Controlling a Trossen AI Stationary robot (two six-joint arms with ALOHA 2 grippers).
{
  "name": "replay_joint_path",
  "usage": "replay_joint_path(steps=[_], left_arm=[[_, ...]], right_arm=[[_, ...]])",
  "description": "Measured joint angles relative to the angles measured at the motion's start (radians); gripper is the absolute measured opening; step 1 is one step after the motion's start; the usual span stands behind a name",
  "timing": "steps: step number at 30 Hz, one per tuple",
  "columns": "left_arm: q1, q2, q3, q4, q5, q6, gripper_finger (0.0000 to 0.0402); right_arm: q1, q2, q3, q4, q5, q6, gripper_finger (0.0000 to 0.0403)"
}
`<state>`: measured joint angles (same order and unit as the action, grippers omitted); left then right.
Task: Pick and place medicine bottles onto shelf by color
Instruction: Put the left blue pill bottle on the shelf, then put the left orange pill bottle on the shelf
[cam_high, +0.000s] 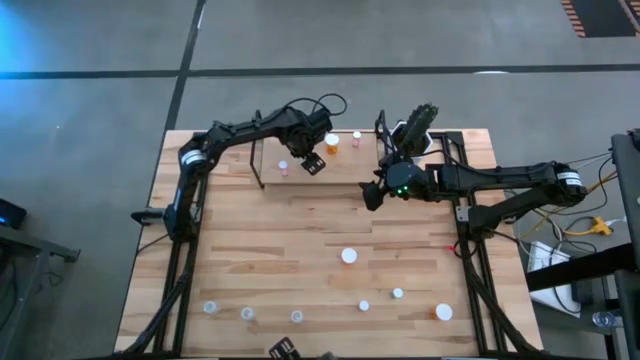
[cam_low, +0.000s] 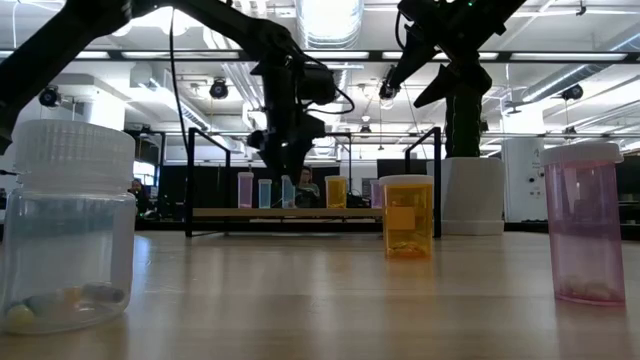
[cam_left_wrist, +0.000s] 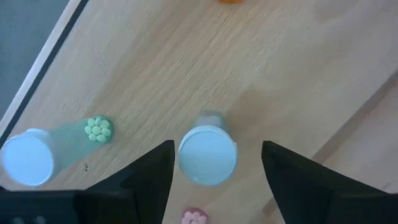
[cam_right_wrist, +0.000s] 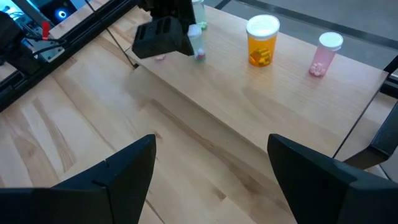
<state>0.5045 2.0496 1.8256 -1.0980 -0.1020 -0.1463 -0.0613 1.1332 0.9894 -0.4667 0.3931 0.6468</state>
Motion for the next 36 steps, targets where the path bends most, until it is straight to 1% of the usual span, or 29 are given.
replay_joint_path(steps=[8,13,15,21,24,26,28,30,32,34,36], left_arm=[[0.000,-0.061,0.000,-0.013,0.014,0.001,0.0236],[0.000,-0.134,0.000,-0.063,0.018,-0.004,0.0236],[-0.006,-0.171,0.000,-0.097,0.019,-0.032,0.0236],[-0.060,-0.314,0.000,-0.103,0.019,-0.090,0.0236],[-0.105,-0.400,-0.021,-0.077,-0.003,-0.109,0.0235],[-0.139,-0.466,-0.060,-0.042,-0.036,-0.107,0.0235],[-0.173,-0.537,-0.119,0.027,-0.079,-0.101,0.0235],[-0.205,-0.612,-0.198,0.103,-0.115,-0.100,0.0235],[-0.234,-0.686,-0.284,0.191,-0.120,-0.100,0.0235],[-0.261,-0.755,-0.374,0.272,-0.121,-0.100,0.0235],[-0.287,-0.821,-0.464,0.353,-0.119,-0.100,0.0235]], right_arm=[[0.000,0.000,0.000,0.000,0.000,0.000,0.0297],[0.000,0.000,-0.004,-0.001,0.000,0.000,0.0297],[0.000,0.000,-0.004,-0.001,0.000,0.000,0.0297],[0.000,0.000,-0.006,-0.001,-0.009,-0.025,0.0297],[0.000,0.000,-0.006,-0.001,-0.054,-0.084,0.0297],[0.000,0.000,-0.006,-0.001,-0.084,-0.135,0.0297],[0.000,0.000,-0.006,0.000,-0.100,-0.158,0.0297],[0.000,0.000,-0.006,0.005,-0.132,-0.114,0.0297],[0.000,0.000,-0.006,0.011,-0.187,-0.067,0.0297],[0.000,0.000,-0.006,0.017,-0.269,-0.059,0.0297],[0.004,0.000,-0.005,0.024,-0.307,-0.052,0.0297]])
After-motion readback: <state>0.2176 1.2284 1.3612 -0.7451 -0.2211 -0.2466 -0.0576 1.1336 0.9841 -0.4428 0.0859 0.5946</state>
